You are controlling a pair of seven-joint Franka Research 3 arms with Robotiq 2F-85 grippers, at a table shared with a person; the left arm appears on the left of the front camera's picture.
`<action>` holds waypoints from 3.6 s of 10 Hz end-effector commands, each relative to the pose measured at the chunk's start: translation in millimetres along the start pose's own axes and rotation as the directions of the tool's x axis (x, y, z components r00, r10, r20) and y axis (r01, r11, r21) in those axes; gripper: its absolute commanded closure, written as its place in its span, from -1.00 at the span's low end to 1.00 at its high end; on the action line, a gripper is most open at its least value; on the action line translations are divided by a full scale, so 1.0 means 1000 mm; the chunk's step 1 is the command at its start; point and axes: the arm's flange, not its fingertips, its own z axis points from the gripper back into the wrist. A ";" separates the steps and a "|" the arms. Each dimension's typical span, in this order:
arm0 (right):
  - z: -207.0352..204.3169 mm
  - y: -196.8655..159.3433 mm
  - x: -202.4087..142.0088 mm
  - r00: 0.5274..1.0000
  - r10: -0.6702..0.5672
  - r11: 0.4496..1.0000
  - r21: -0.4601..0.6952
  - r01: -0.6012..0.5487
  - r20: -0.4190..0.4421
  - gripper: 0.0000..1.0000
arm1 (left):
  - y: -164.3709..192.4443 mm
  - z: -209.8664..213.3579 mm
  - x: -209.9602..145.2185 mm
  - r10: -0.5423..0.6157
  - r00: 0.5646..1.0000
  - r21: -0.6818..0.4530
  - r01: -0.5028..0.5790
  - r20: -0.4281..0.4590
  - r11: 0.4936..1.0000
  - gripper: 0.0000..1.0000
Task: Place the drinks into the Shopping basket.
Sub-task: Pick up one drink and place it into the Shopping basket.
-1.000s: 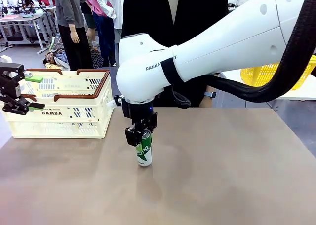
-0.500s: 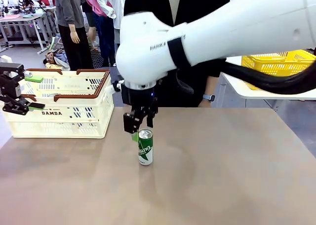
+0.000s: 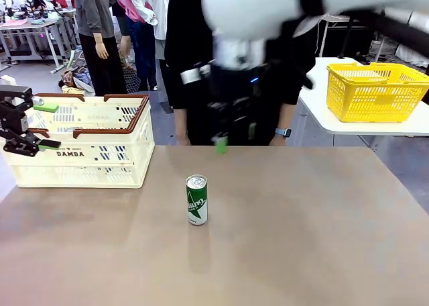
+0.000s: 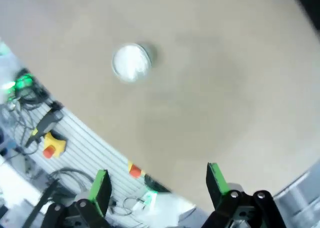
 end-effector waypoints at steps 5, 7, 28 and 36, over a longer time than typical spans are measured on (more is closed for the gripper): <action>0.073 -0.294 -0.318 0.828 -0.561 0.678 0.565 0.470 -0.015 -1.00 | -0.004 0.001 -0.001 0.003 1.000 -0.009 -0.003 -0.005 1.000 -1.00; 0.034 -0.374 -0.436 0.779 -0.627 0.452 0.823 0.343 0.020 -1.00 | -0.004 0.001 -0.001 0.003 1.000 -0.009 -0.003 -0.005 1.000 -1.00; -0.019 -0.384 -0.522 0.682 -0.731 0.371 0.838 0.400 -0.002 -1.00 | -0.205 -0.291 -0.044 -0.333 0.885 0.780 0.450 -0.325 0.436 -1.00; -0.019 -0.384 -0.522 0.682 -0.731 0.371 0.838 0.400 -0.002 -1.00 | -0.126 -0.413 -0.035 -0.065 0.996 0.968 0.079 -0.066 0.238 -1.00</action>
